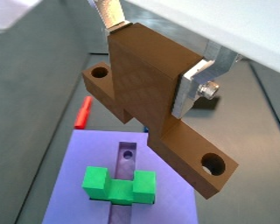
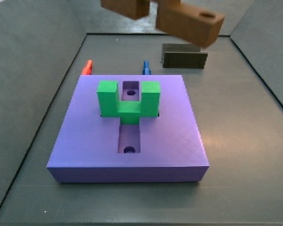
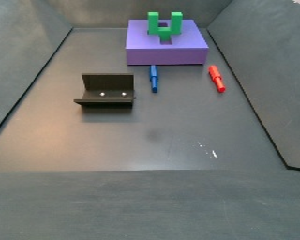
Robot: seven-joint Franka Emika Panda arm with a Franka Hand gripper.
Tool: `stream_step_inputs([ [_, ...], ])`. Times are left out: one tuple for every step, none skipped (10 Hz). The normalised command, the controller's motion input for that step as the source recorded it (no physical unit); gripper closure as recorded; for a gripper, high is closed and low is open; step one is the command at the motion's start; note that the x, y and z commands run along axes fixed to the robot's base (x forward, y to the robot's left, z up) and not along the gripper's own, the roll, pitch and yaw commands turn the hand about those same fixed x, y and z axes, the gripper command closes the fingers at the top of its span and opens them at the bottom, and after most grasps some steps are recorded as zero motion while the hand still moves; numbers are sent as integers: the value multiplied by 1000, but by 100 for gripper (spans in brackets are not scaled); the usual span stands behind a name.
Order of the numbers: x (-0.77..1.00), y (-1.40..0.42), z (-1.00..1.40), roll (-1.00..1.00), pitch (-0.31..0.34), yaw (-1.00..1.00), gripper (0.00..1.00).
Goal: Pick up the brown object. Move up. Place the brown object on the fixture. Regrasp the brown object. Move to above the board. Insert the brown object.
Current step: Insert the brown object.
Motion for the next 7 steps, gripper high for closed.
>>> stream_step_inputs([
  [0, -31, -354, -83, -133, -971, 100],
  [-6, -31, -337, -96, -164, -1000, 100],
  [-11, -34, -329, -100, -171, -1000, 100],
  [-6, -49, -326, -103, -121, -977, 100],
  [0, -74, -323, -57, -49, -969, 100],
  [0, -97, -291, -10, -14, -1000, 100],
  [9, -169, -229, 0, 0, -934, 100],
])
